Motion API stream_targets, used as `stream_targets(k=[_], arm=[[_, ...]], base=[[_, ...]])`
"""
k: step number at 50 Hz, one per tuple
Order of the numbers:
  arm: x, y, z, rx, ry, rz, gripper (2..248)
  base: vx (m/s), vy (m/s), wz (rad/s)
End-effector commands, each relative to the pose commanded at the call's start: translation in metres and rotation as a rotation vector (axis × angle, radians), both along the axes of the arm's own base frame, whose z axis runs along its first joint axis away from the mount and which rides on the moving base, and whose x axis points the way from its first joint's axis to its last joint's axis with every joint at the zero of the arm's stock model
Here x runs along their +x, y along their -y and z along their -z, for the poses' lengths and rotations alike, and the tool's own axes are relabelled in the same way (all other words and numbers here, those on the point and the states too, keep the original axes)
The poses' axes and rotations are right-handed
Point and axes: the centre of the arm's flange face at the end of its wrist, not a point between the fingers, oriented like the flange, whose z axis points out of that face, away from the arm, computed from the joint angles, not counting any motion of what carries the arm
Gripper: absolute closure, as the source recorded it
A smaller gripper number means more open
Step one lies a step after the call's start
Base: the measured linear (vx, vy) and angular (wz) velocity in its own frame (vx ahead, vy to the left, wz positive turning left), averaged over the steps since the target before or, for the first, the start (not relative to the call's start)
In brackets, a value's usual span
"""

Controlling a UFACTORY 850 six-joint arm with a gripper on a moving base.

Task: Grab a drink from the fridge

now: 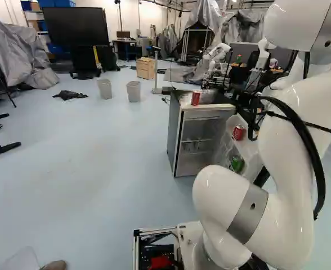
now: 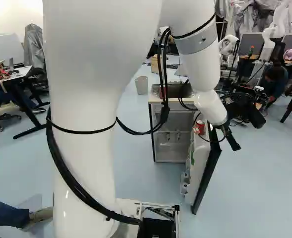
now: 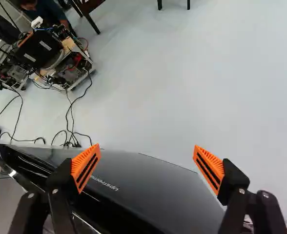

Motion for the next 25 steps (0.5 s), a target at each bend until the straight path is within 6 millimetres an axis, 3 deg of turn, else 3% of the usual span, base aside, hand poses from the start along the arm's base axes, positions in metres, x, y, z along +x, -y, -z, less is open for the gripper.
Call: stream_targets(k=[25], arm=[[-0.001,-0.017,0.000,0.007,-0.006,-0.019,3]], base=[[0.000,0.000,0.000]])
